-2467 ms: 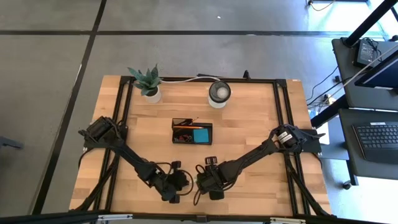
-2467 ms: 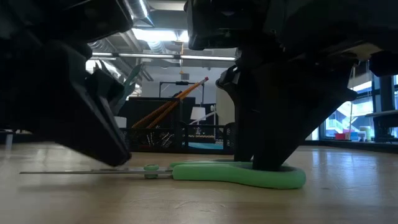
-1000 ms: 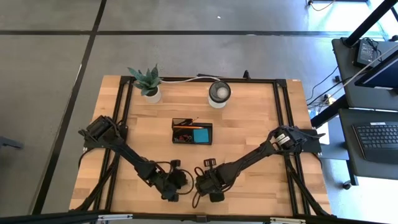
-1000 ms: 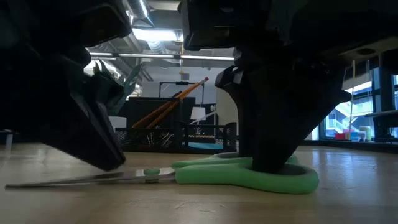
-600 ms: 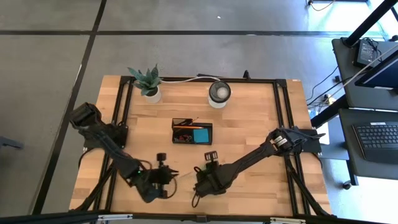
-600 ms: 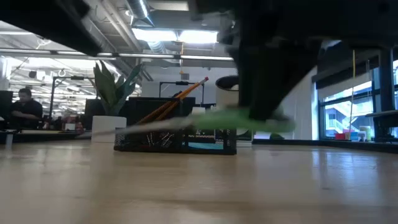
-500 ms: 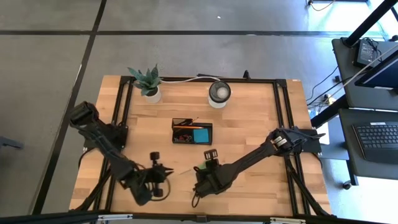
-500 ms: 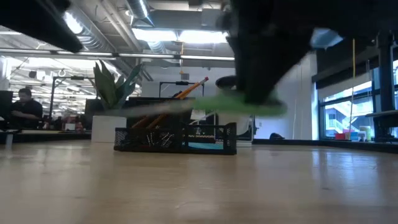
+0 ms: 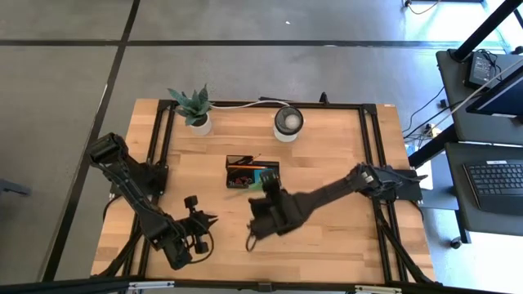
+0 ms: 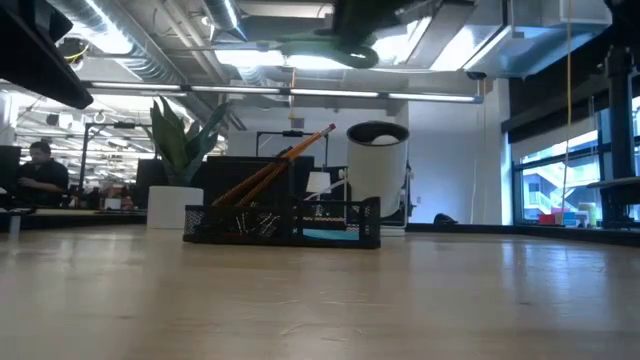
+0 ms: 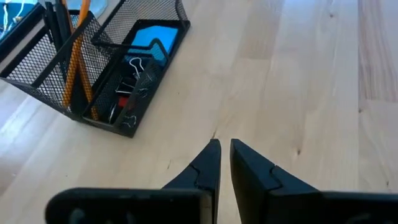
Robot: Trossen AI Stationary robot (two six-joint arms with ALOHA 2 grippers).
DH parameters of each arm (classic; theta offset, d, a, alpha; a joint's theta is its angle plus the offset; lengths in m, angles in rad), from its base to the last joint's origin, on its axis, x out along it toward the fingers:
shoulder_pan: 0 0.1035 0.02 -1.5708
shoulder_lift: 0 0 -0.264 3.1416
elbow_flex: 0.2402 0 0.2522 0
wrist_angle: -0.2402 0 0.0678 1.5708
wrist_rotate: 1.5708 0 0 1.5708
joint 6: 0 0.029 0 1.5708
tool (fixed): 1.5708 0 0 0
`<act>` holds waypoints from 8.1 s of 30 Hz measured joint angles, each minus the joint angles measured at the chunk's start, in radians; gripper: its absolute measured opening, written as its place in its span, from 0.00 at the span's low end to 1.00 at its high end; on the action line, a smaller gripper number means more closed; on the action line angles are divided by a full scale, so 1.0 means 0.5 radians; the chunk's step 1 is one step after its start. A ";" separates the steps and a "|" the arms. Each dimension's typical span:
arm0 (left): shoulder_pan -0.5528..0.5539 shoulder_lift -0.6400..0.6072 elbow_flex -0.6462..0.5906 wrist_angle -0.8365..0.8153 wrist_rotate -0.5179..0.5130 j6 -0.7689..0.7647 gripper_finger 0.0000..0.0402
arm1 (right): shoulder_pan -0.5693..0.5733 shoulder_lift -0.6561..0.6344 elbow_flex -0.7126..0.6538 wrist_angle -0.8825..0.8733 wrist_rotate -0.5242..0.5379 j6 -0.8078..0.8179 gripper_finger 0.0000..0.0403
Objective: Pick and place office supplies into organizer
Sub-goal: Put the green scissor in the desk organizer, then return to home position
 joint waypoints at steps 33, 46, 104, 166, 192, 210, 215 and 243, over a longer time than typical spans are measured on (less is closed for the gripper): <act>0.004 -0.002 0.001 -0.009 0.048 -0.032 0.08 | -0.585 0.010 -0.149 0.072 0.231 -0.942 0.21; 0.005 -0.002 0.002 -0.009 0.048 -0.048 0.08 | -0.553 0.009 -0.487 0.468 0.455 -1.202 0.21; 0.006 -0.002 0.002 -0.011 0.055 -0.048 0.08 | -0.515 0.008 -0.527 0.730 0.381 -1.623 0.38; 1.623 -1.665 -0.695 1.119 0.988 1.941 0.08 | -0.740 -2.491 -2.897 2.573 -0.885 -0.347 0.54; 2.702 -3.020 -1.558 1.250 1.703 1.868 0.08 | -1.596 -4.310 -3.962 2.821 -1.566 -0.349 0.54; 2.700 -3.175 -1.628 1.135 1.581 1.832 0.08 | -1.595 -4.555 -4.365 2.941 -1.534 -0.348 0.55; 2.699 -3.175 -1.628 1.132 1.602 1.822 0.08 | -1.595 -4.555 -4.466 3.086 -1.534 -0.300 0.55; 2.699 -3.170 -1.894 1.464 1.603 1.860 0.08 | -1.594 -4.550 -4.597 3.205 -1.564 -0.251 0.55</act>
